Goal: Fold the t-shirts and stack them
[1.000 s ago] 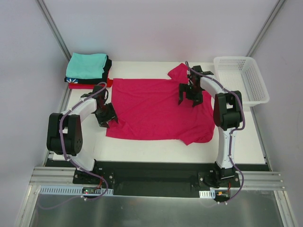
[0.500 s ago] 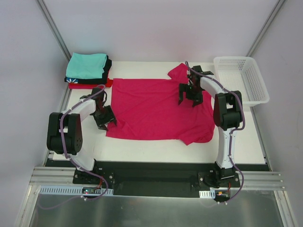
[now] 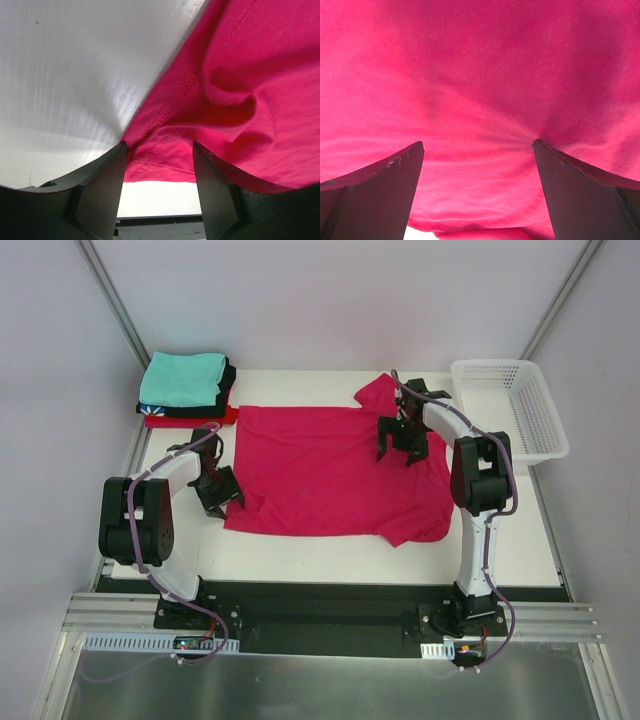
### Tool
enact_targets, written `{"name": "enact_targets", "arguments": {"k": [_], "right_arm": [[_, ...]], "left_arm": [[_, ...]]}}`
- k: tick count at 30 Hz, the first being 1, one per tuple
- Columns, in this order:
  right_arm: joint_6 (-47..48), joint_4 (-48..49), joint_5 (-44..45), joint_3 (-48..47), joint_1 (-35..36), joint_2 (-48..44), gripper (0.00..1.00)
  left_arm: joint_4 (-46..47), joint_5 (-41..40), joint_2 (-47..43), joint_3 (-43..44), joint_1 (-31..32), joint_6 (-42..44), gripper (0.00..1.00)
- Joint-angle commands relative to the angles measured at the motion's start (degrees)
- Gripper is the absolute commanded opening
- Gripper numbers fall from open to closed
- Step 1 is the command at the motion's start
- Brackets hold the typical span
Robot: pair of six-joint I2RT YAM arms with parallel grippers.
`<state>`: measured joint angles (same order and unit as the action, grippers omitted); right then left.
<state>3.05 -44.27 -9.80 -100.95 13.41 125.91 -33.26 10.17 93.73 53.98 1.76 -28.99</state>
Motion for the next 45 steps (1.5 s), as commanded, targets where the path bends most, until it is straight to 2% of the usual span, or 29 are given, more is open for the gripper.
{"name": "enact_targets", "arguments": {"k": [1,5,7,9,24,37,40,43,45], "right_arm": [[0.4,-1.1,-1.2,-0.6,-0.1,0.6,0.96],[0.3,-0.9,-1.3,-0.4,-0.1,0.6,0.96],[0.3,-0.9,-1.3,-0.5,-0.1,0.6,0.96],[0.4,-1.0,-1.3,-0.5,-0.1,0.5,0.96],[0.6,-1.5,-1.2,-1.2,0.0,0.9,0.96],[0.6,-1.8,-1.1,-1.4,0.0,1.1,0.96],[0.6,-1.9,-1.1,-1.4,0.0,1.1,0.96],[0.6,-1.8,-1.1,-1.5,0.0,1.1,0.96],[0.6,-1.8,-1.1,-1.5,0.0,1.1,0.96]], "left_arm": [[-0.4,1.3,-1.5,-1.1,-0.4,-0.8,0.53],[-0.1,1.8,-2.0,-1.9,-0.4,-1.1,0.35],[-0.2,2.0,-2.1,-2.1,-0.4,-1.1,0.32],[-0.2,2.3,-2.4,-2.0,-0.4,-1.2,0.23],[-5.7,1.8,-7.6,0.8,-0.4,0.8,0.24],[-6.0,1.5,-6.8,0.3,-0.4,1.0,0.23],[-5.9,1.8,-7.1,0.3,-0.4,0.9,0.15],[-6.0,1.3,-7.7,0.2,-0.4,1.0,0.00],[-6.0,1.3,-7.8,-0.2,-0.4,1.0,0.00]]}}
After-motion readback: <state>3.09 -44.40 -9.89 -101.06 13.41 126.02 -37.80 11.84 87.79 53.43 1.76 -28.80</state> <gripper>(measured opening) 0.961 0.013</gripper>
